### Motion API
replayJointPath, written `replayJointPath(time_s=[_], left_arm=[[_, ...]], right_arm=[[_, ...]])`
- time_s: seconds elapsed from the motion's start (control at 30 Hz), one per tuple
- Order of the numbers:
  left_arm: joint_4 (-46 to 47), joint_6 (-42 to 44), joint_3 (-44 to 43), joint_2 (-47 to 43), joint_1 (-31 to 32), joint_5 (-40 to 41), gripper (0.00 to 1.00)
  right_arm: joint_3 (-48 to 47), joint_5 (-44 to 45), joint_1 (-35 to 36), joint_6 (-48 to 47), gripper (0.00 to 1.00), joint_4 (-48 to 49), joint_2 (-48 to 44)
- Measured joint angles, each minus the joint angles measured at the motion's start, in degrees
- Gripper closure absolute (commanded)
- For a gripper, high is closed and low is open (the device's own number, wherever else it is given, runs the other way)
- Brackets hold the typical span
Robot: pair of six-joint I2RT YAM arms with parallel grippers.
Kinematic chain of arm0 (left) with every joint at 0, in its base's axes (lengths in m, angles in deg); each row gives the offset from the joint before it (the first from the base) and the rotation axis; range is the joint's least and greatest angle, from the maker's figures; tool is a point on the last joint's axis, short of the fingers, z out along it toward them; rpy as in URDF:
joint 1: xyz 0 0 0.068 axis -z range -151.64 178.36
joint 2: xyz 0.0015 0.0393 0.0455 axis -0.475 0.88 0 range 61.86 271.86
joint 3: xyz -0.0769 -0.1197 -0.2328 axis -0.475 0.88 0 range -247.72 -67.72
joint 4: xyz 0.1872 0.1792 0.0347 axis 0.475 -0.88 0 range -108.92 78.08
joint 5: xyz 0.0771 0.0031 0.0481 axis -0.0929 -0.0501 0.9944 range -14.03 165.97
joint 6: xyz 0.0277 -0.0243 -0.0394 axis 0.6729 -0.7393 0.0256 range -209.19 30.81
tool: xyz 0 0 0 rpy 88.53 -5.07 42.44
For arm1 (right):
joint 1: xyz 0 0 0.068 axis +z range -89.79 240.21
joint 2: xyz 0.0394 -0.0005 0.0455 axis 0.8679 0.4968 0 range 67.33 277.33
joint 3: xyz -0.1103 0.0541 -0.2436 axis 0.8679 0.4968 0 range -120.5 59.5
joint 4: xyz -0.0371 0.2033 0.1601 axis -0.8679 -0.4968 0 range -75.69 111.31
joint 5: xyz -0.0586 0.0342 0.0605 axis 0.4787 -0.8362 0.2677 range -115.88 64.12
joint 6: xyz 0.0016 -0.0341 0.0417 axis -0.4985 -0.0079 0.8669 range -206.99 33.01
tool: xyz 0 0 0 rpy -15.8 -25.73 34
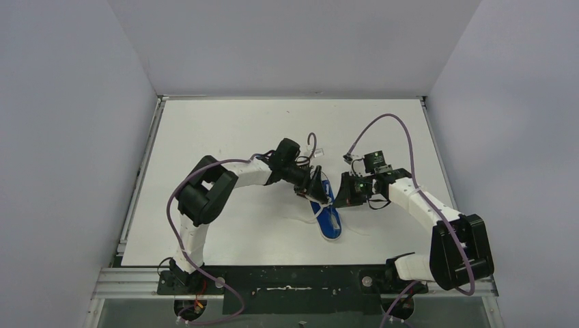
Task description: Tie the shoes
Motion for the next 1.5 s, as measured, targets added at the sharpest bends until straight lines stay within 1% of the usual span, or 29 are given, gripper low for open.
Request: replayJointPath(time_s=[0.07,0.17,0.33,0.37,0.43,0.47,0.53,0.67,0.77,0.93,1.17,1.37,1.4,1.5], left_arm=[[-0.15,0.24,0.0,0.0,0.04,0.02,0.44],[-0.5,0.68,0.0,0.0,0.31,0.33,0.53],[-2.91,2.01,-0.09,0.0,0.79,1.42,0.54],[-3.32,2.16,-0.11,0.0,0.83,1.53,0.55],[-4.09,2.62,-0.39,0.0,0.83,1.77,0.63],[-4.5,2.86,-0.57,0.0,0.83,1.92,0.68],[-5.92,3.58,-1.18,0.02,0.9,2.62,0.75],[-8.07,4.85,-2.38,0.02,0.9,3.91,0.79],[-8.48,5.44,-2.67,0.02,0.94,4.33,0.8],[-9.14,6.12,-2.67,0.02,0.94,4.37,0.81],[-9.2,6.23,-2.67,0.02,0.94,4.33,0.81],[-9.07,5.97,-2.67,0.02,1.09,3.96,0.8],[-9.05,5.95,-2.67,0.02,1.16,3.85,0.81],[-9.05,5.84,-2.67,0.02,1.2,3.58,0.79]], right_arm=[[0.0,-0.04,0.0,0.48,0.99,0.37,0.0],[-0.02,-0.22,0.04,1.38,0.99,1.46,0.04],[-0.52,-0.68,0.39,2.62,0.99,3.06,1.07],[-0.52,-0.72,0.52,2.82,0.99,3.28,1.4],[-0.52,-0.7,0.81,3.04,0.98,3.69,1.97],[-0.52,-0.72,0.98,3.1,0.95,3.85,2.27],[-0.52,-0.72,1.18,3.26,0.85,4.07,2.73],[-0.87,-0.42,1.4,3.8,0.74,3.39,2.84],[-2.05,0.66,1.4,4.66,0.71,2.58,2.82],[-4.74,1.99,1.4,5.49,0.69,2.01,2.97],[-6.88,3.56,1.53,5.57,0.73,1.75,6.6],[-7.23,4.85,2.6,5.25,0.8,1.42,9.18],[-7.23,5.03,2.71,5.18,0.82,1.4,9.27],[-7.39,5.68,3.28,4.68,0.94,1.33,9.33]])
